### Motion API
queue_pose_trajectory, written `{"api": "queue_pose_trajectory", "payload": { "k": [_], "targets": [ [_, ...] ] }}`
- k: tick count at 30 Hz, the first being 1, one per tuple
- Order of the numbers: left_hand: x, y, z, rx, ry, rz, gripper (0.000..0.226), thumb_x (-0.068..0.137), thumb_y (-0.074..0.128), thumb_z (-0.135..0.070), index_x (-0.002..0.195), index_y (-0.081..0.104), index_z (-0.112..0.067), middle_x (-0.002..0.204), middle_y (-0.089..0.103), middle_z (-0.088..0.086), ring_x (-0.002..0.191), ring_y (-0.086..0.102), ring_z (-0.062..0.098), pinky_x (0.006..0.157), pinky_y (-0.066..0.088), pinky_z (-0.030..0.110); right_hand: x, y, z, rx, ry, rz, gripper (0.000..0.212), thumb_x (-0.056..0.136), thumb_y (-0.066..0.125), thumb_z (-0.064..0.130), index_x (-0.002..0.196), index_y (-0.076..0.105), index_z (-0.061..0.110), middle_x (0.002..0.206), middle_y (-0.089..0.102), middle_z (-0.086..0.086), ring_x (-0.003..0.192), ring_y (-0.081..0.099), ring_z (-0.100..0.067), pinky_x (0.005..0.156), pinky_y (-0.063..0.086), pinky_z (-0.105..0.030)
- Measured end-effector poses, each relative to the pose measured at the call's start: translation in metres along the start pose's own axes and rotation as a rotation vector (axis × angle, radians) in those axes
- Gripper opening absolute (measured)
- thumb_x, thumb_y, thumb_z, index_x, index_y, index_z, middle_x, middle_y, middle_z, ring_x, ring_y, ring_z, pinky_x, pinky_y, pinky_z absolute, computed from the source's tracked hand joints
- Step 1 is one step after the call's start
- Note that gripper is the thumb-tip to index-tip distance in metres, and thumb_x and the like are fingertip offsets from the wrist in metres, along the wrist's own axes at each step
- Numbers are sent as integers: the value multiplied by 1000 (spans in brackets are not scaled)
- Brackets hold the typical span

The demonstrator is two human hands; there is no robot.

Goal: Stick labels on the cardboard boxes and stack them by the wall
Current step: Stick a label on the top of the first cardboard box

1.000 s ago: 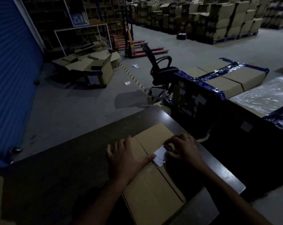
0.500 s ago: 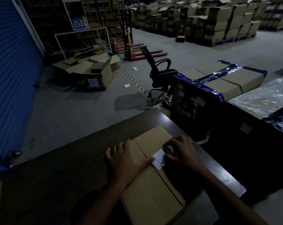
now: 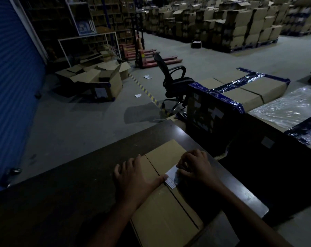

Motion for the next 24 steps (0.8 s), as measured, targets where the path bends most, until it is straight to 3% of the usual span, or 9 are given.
{"api": "queue_pose_trajectory", "payload": {
  "k": [4,6,9,12,17,21,24],
  "targets": [
    [0,-2,-1,0,-1,-4,133,45,13,-107,151,26,-27,151,39,-1,139,33,18,119,11,44,1,0,0,-38,-26,-7,42,65,58,57,99,64,34,107,41,16,113,34,-15,88,36,-33],
    [-1,-3,-1,-9,-2,-8,134,44,11,-108,151,26,-27,150,39,-1,139,33,18,120,11,44,1,1,-1,-12,-28,-8,45,60,49,63,93,64,36,108,44,15,113,36,-15,90,37,-34],
    [-1,-2,0,-6,-3,-26,134,44,12,-108,150,28,-27,150,40,-1,139,34,17,120,11,45,2,2,-3,23,-19,-19,34,60,50,62,84,58,40,107,47,14,112,39,-16,91,39,-36],
    [-1,-1,0,-18,4,-22,132,47,16,-109,150,28,-27,149,40,-2,139,34,17,120,11,45,1,1,-2,-18,-27,-17,35,68,63,51,97,64,33,106,41,15,111,35,-15,91,38,-35],
    [-1,0,1,-6,8,-37,130,49,19,-108,150,29,-26,148,41,-1,137,35,18,119,12,44,0,2,-3,9,-22,-30,38,62,51,62,89,63,37,109,47,14,111,37,-14,90,39,-36],
    [-1,0,1,0,9,-33,129,50,21,-108,150,27,-26,149,40,-1,138,34,18,119,13,44,-1,1,0,-12,-46,-28,31,72,65,45,100,64,34,111,46,11,113,34,-15,91,38,-36],
    [-1,-1,1,-4,8,-29,130,49,19,-108,151,27,-27,149,40,-1,138,35,17,119,14,45,0,2,-1,-3,-40,-21,25,70,67,48,92,63,36,108,45,13,114,36,-16,91,38,-36]
  ]
}}
Point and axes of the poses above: each hand's wrist, its own x-axis towards the middle knuckle, its own y-axis out of the palm, z = x × y, the point moved 5 cm from there along x, towards the middle knuckle
